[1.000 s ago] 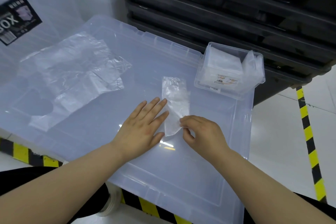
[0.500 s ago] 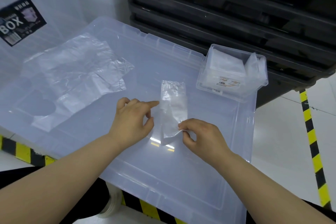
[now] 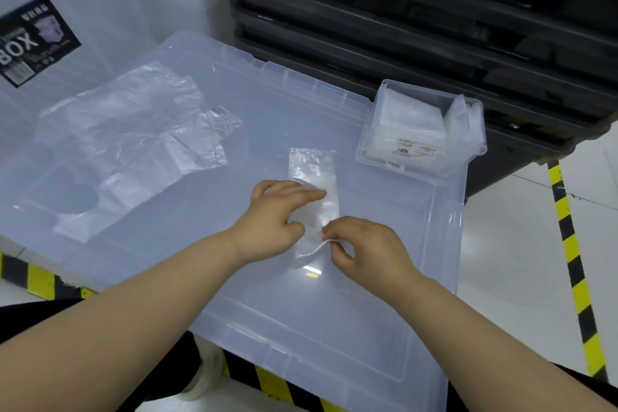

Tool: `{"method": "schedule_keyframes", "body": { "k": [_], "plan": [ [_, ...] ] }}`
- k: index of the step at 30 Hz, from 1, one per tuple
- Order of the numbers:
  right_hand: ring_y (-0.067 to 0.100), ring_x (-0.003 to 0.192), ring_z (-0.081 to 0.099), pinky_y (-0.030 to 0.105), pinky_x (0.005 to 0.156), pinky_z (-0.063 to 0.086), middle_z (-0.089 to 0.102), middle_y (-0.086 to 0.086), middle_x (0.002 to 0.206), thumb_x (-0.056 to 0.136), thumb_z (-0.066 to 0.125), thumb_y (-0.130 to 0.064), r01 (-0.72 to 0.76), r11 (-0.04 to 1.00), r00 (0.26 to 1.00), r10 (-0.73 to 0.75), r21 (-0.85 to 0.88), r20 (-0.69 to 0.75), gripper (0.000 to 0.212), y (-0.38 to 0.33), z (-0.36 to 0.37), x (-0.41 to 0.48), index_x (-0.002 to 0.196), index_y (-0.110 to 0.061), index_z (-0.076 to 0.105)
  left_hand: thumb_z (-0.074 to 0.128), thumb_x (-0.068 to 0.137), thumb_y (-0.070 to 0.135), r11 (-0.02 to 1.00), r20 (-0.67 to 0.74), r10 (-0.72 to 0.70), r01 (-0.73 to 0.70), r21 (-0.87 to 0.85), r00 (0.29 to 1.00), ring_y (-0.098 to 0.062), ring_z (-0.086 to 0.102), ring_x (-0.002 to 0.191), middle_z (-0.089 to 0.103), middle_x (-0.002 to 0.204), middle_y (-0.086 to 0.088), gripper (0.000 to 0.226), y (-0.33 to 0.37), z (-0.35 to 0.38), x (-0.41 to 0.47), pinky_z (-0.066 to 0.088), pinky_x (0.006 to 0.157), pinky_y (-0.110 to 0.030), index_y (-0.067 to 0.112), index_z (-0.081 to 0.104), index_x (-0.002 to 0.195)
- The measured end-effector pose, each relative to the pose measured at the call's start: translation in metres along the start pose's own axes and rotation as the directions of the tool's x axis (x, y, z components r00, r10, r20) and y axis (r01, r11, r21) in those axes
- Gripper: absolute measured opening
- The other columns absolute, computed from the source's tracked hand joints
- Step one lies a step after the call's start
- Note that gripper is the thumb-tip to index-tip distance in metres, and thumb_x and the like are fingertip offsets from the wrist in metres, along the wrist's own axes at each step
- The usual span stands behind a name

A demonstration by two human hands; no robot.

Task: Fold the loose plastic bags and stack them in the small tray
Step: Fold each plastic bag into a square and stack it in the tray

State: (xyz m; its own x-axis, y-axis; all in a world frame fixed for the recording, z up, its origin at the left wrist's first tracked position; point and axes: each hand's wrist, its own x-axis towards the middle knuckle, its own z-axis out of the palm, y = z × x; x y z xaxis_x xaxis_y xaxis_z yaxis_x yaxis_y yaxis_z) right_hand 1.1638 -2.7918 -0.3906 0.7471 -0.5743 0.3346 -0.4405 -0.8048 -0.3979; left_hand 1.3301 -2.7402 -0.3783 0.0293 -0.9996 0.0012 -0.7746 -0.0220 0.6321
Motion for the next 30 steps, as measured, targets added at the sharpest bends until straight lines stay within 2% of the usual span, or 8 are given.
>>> {"method": "schedule_keyframes", "body": {
  "k": [6,10,14,17,21,25,28,30],
  "plan": [
    [0.014,0.058,0.066,0.021,0.041,0.05,0.069,-0.007,0.069,0.06,0.061,-0.01,-0.021,1.0,0.999,0.021,0.0,0.038,0.014,-0.001,-0.002,0.0,0.069,-0.016,0.07,0.023,0.058,0.016,0.998,0.06,-0.071,0.071,0.002,0.996,-0.005,0.015,0.137,0.031,0.143,0.012,0.082,-0.013,-0.001,0.002,-0.006,0.099,-0.006,0.027,0.034,0.139],
    [0.018,0.059,0.067,0.029,0.044,0.054,0.07,-0.004,0.069,0.062,0.061,-0.008,-0.075,0.996,0.995,0.072,0.044,0.064,0.015,-0.002,-0.003,0.0,0.071,-0.013,0.071,0.024,0.063,0.033,0.992,0.016,-0.062,0.06,0.116,0.998,-0.016,0.012,0.141,0.018,0.152,0.001,0.079,-0.021,0.0,-0.006,-0.007,0.105,-0.018,0.03,0.027,0.141],
    [0.023,0.069,0.068,0.035,0.058,0.057,0.072,0.001,0.077,0.072,0.057,-0.009,-0.179,0.978,0.979,0.165,0.11,0.122,0.017,-0.005,-0.007,0.001,0.079,-0.009,0.072,0.033,0.061,0.034,0.972,-0.116,0.121,-0.094,0.216,0.986,-0.025,0.026,0.131,0.031,0.146,-0.017,0.075,-0.028,-0.001,-0.02,0.009,0.109,-0.042,0.024,0.041,0.135],
    [0.026,0.083,0.067,0.036,0.073,0.053,0.072,0.004,0.087,0.08,0.056,-0.009,-0.261,0.956,0.956,0.237,0.136,0.175,0.018,-0.007,-0.011,0.002,0.089,-0.007,0.072,0.046,0.069,0.035,0.944,-0.058,0.229,-0.207,0.256,0.972,-0.022,0.029,0.128,0.033,0.142,-0.01,0.064,-0.027,0.008,-0.033,0.009,0.112,-0.032,0.019,0.038,0.13],
    [0.02,0.081,0.065,0.028,0.072,0.048,0.072,0.0,0.086,0.078,0.05,-0.02,-0.279,0.947,0.953,0.252,0.158,0.168,0.027,-0.01,-0.012,0.004,0.089,-0.01,0.072,0.039,0.091,0.045,0.937,-0.072,0.269,-0.243,0.251,0.961,-0.015,0.043,0.115,0.063,0.119,-0.009,0.039,-0.027,0.019,-0.036,0.015,0.106,-0.024,0.019,0.052,0.117],
    [0.01,0.089,0.054,0.022,0.074,0.044,0.072,-0.002,0.084,0.075,0.05,-0.024,-0.306,0.935,0.943,0.272,0.179,0.194,0.028,-0.011,-0.013,0.004,0.087,-0.011,0.072,0.044,0.076,0.021,0.906,-0.192,0.31,-0.229,0.355,0.931,-0.016,0.047,0.104,0.073,0.093,-0.001,0.032,-0.027,0.019,-0.027,0.028,0.092,-0.032,0.015,0.074,0.083],
    [0.009,0.089,0.054,0.031,0.1,0.036,0.071,-0.001,0.086,0.07,0.06,-0.026,-0.116,0.992,0.975,0.105,0.044,0.198,0.029,-0.005,-0.01,0.003,0.092,-0.01,0.07,0.044,0.077,0.022,0.937,-0.202,0.26,-0.196,0.289,0.944,-0.014,0.047,0.103,0.073,0.091,0.001,0.033,-0.028,0.016,-0.025,0.027,0.092,-0.027,0.013,0.074,0.082],
    [0.011,0.1,0.059,0.031,0.113,0.015,0.069,0.001,0.104,0.072,0.067,-0.026,-0.077,0.997,0.964,0.079,-0.018,0.255,0.04,0.001,-0.011,0.005,0.108,-0.01,0.066,0.044,0.08,0.027,0.981,-0.212,0.157,-0.128,0.144,0.965,-0.011,0.046,0.102,0.073,0.092,-0.002,0.036,-0.027,0.014,-0.026,0.018,0.098,-0.012,0.01,0.074,0.088]
  ]
}}
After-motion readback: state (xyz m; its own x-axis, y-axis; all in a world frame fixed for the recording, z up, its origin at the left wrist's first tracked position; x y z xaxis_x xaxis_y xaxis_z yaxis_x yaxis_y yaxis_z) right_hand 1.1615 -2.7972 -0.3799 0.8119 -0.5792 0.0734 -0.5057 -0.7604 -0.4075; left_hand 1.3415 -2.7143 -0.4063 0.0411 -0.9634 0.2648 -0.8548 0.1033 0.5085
